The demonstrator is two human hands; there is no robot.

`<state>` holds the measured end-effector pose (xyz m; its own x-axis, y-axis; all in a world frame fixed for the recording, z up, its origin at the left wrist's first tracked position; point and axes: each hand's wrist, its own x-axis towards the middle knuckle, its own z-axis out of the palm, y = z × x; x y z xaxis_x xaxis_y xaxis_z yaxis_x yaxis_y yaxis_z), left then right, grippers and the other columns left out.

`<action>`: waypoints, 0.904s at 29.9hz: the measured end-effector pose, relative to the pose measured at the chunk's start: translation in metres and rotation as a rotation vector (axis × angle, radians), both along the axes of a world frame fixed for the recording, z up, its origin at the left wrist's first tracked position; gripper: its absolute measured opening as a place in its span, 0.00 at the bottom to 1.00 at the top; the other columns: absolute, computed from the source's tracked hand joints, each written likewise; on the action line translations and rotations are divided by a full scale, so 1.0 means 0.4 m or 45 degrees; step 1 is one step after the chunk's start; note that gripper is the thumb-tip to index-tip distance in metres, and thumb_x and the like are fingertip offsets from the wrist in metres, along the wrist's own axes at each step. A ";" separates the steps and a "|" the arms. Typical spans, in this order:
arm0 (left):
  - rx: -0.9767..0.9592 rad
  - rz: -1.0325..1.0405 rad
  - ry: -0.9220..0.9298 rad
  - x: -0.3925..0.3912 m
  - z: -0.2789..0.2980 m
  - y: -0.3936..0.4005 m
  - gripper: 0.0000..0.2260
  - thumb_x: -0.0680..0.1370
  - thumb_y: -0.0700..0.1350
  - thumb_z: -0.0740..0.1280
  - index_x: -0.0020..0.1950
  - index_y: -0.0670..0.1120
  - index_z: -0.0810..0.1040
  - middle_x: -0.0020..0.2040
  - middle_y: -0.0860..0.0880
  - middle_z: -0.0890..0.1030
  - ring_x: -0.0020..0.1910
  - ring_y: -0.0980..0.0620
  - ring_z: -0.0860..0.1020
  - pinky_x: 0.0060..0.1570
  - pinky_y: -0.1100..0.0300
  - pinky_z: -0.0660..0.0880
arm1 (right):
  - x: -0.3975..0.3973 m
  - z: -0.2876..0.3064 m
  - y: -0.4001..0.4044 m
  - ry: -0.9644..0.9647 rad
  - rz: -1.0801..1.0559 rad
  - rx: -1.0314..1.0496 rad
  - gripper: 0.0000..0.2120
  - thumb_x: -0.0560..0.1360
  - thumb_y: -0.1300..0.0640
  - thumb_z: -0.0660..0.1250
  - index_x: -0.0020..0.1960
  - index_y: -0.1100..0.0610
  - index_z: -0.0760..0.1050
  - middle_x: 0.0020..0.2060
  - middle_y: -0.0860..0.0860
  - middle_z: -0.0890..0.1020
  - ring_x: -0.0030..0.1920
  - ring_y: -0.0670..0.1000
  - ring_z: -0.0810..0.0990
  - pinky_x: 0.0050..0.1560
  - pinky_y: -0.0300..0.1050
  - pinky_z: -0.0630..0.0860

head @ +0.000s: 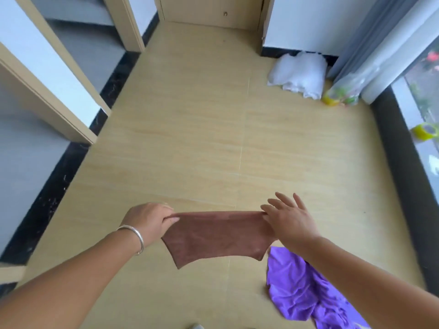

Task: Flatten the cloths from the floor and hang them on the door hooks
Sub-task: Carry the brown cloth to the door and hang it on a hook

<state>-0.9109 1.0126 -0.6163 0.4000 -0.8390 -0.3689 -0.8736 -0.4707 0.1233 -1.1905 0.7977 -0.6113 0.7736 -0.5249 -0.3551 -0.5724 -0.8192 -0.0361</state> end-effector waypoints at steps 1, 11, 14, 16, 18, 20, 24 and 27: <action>-0.035 0.006 -0.002 0.007 0.086 -0.012 0.15 0.78 0.60 0.57 0.53 0.55 0.79 0.51 0.58 0.81 0.51 0.53 0.79 0.47 0.57 0.76 | 0.003 0.085 -0.012 -0.001 -0.002 0.001 0.19 0.83 0.45 0.46 0.71 0.43 0.64 0.72 0.41 0.64 0.77 0.47 0.49 0.76 0.54 0.43; -0.385 0.139 0.034 0.051 0.865 -0.041 0.08 0.77 0.58 0.64 0.49 0.60 0.82 0.42 0.59 0.82 0.42 0.54 0.79 0.43 0.57 0.77 | 0.057 0.824 -0.037 -0.203 0.025 -0.108 0.19 0.83 0.46 0.46 0.70 0.43 0.66 0.70 0.40 0.68 0.76 0.46 0.53 0.75 0.50 0.47; -0.484 0.144 -0.007 0.081 1.037 -0.046 0.09 0.77 0.58 0.64 0.47 0.58 0.83 0.39 0.58 0.82 0.40 0.55 0.79 0.42 0.57 0.77 | 0.084 1.012 -0.052 -0.303 0.042 -0.198 0.18 0.83 0.45 0.47 0.69 0.42 0.68 0.67 0.40 0.71 0.75 0.47 0.56 0.75 0.50 0.48; -0.561 0.160 -0.025 0.102 1.144 -0.051 0.11 0.77 0.58 0.64 0.45 0.54 0.83 0.37 0.56 0.82 0.39 0.55 0.79 0.42 0.56 0.78 | 0.102 1.139 -0.060 -0.363 0.051 -0.257 0.18 0.83 0.45 0.47 0.68 0.42 0.70 0.67 0.41 0.71 0.75 0.47 0.56 0.75 0.51 0.48; -0.652 0.190 -0.031 0.120 1.245 -0.054 0.12 0.76 0.57 0.64 0.41 0.53 0.82 0.35 0.54 0.82 0.37 0.54 0.79 0.40 0.56 0.77 | 0.121 1.259 -0.062 -0.434 0.048 -0.296 0.18 0.83 0.45 0.48 0.68 0.42 0.70 0.68 0.41 0.71 0.75 0.47 0.56 0.75 0.50 0.48; -0.753 0.211 -0.044 0.139 1.334 -0.058 0.14 0.75 0.57 0.65 0.34 0.51 0.78 0.30 0.52 0.78 0.32 0.52 0.76 0.33 0.58 0.69 | 0.139 1.360 -0.062 -0.495 0.061 -0.369 0.18 0.83 0.45 0.48 0.67 0.43 0.71 0.68 0.41 0.71 0.75 0.47 0.56 0.74 0.49 0.49; -0.868 0.202 -0.195 0.172 1.498 -0.058 0.20 0.75 0.59 0.65 0.29 0.48 0.68 0.24 0.53 0.68 0.25 0.53 0.67 0.30 0.59 0.59 | 0.164 1.529 -0.061 -0.586 0.064 -0.487 0.17 0.83 0.45 0.50 0.64 0.43 0.74 0.66 0.40 0.73 0.75 0.47 0.57 0.75 0.49 0.51; -0.934 0.163 -0.281 0.187 1.603 -0.058 0.19 0.75 0.59 0.64 0.34 0.46 0.76 0.28 0.51 0.76 0.29 0.52 0.74 0.30 0.59 0.64 | 0.178 1.620 -0.057 -0.631 0.054 -0.578 0.17 0.83 0.45 0.50 0.61 0.45 0.75 0.65 0.40 0.74 0.75 0.47 0.58 0.75 0.50 0.52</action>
<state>-0.8361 0.9896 0.0249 0.5097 -0.7800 0.3630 -0.8587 -0.4346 0.2716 -1.1192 0.7747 0.0367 0.8116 -0.5038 0.2957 -0.5437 -0.8366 0.0670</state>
